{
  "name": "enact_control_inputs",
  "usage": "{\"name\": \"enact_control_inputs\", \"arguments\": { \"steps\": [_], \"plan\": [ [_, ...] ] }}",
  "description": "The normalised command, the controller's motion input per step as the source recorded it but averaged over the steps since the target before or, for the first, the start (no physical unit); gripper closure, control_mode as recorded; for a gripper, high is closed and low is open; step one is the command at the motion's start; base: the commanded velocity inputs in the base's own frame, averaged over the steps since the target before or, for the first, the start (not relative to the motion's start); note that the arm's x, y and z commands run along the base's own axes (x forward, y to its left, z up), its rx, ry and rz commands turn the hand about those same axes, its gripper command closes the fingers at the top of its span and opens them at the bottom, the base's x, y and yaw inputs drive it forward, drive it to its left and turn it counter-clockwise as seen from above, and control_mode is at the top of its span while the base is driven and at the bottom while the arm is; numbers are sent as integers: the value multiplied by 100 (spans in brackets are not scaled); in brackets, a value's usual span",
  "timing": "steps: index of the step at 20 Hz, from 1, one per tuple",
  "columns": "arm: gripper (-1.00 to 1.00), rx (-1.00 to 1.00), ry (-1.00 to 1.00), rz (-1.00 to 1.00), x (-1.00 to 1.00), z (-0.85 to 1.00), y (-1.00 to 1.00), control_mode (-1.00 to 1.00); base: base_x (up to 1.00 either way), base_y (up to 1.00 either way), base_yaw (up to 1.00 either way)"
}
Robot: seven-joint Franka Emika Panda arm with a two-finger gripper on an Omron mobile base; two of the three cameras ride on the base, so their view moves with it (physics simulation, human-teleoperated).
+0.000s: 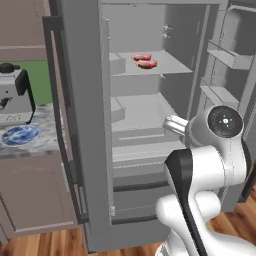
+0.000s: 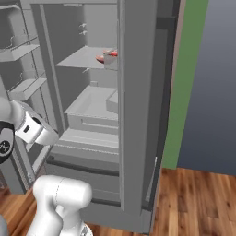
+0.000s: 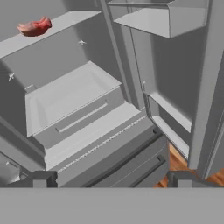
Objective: Place the steak on the counter behind the older steak on the same shelf of the fridge to maintain FIFO order. Close the fridge door when finished.
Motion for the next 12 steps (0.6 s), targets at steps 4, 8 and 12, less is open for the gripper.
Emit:
{"name": "enact_control_inputs", "arguments": {
  "steps": [4, 8, 12],
  "plan": [
    [-100, 0, 0, 0, 0, 0, 0, 100, -5, 0, 0],
    [-100, 3, -3, -2, -25, -5, -19, -100, -48, -18, -2],
    [-100, 22, -10, -15, -89, -19, -100, -100, 0, 0, 0]
  ]
}}
